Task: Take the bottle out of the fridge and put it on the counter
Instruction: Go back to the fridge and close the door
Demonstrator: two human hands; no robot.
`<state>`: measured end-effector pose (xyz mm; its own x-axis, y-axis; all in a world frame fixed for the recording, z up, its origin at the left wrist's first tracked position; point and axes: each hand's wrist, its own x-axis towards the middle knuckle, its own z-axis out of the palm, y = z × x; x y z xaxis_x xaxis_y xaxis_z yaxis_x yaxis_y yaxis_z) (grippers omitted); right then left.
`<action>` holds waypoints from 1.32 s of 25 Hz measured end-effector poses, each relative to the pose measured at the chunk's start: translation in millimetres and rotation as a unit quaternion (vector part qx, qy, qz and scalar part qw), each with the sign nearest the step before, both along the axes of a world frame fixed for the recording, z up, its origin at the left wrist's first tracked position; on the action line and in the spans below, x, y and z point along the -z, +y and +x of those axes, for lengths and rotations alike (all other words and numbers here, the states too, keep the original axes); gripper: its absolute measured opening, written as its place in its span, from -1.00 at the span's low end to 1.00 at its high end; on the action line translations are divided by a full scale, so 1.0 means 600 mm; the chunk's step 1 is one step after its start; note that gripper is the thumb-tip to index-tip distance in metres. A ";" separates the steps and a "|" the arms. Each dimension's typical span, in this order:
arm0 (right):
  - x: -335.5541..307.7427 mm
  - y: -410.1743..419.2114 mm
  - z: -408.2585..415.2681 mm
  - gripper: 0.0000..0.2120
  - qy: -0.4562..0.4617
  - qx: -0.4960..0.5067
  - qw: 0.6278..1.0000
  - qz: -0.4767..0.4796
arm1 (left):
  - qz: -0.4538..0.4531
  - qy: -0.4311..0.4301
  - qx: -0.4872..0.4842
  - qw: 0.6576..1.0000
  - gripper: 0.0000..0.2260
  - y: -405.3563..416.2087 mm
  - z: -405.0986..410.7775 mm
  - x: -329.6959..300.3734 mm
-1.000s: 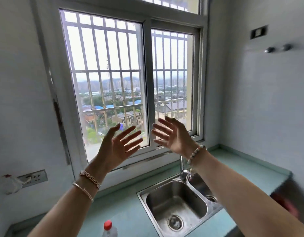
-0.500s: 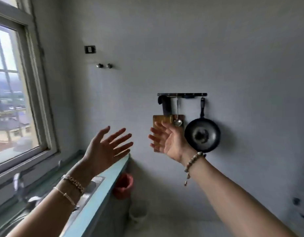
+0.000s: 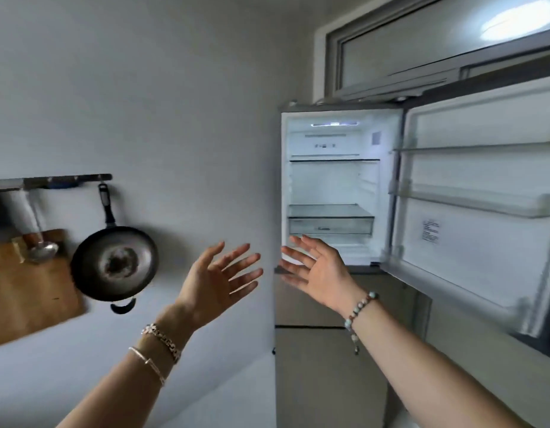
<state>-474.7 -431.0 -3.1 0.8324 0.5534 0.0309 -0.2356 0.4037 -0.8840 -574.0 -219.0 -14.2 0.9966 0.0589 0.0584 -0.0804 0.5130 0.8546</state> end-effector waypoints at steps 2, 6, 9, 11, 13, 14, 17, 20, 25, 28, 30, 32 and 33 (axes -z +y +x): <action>0.012 -0.083 0.050 -0.57 -0.001 0.058 0.998 -0.001 | 0.013 -0.001 0.056 0.998 -0.47 -0.063 0.090 0.006; 0.008 -0.198 0.141 -0.58 -0.008 0.147 0.989 -0.002 | 0.034 -0.006 0.132 0.991 -0.46 -0.154 0.241 0.009; -0.004 -0.242 0.192 -0.52 -0.016 0.186 0.982 -0.006 | 0.026 -0.008 0.179 0.983 -0.50 -0.194 0.333 0.000; -0.006 -0.277 0.225 -0.48 -0.017 0.210 0.977 -0.006 | 0.025 -0.009 0.204 0.979 -0.51 -0.230 0.389 -0.011; -0.006 -0.320 0.252 -0.52 -0.012 0.233 0.972 -0.001 | 0.036 -0.012 0.228 0.973 -0.52 -0.280 0.436 -0.024; -0.006 -0.343 0.262 -0.55 -0.011 0.244 0.970 0.003 | 0.040 -0.009 0.246 0.968 -0.53 -0.309 0.456 -0.027; -0.005 -0.412 0.282 -0.60 -0.009 0.287 0.958 0.004 | 0.033 -0.009 0.306 0.952 -0.56 -0.394 0.502 -0.025; -0.009 -0.492 0.298 -0.67 -0.020 0.329 0.944 -0.011 | 0.038 -0.009 0.338 0.940 -0.57 -0.492 0.544 -0.022; -0.061 -0.625 0.295 -0.77 -0.129 0.503 0.846 -0.125 | 0.195 -0.078 0.317 0.925 -0.72 -0.699 0.552 -0.034; -0.118 -0.721 0.304 -0.90 -0.207 0.645 0.714 -0.178 | 0.384 -0.248 0.138 0.879 -0.79 -0.864 0.530 -0.037; -0.146 -0.774 0.327 -0.91 -0.227 0.672 0.668 -0.223 | 0.438 -0.356 0.035 0.825 -0.68 -0.946 0.516 -0.041; -0.158 -0.807 0.359 -0.87 -0.213 0.673 0.666 -0.242 | 0.462 -0.408 -0.016 0.788 -0.60 -0.997 0.515 -0.046; -0.158 -0.816 0.375 -0.85 -0.198 0.665 0.680 -0.238 | 0.469 -0.417 -0.031 0.778 -0.56 -1.011 0.516 -0.049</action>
<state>-249.8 -920.4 91.7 0.5853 -0.6543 0.4789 0.3520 -0.3270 -0.8770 -264.3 -825.6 15.0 0.5856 -0.3528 0.7298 -0.8076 -0.3309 0.4881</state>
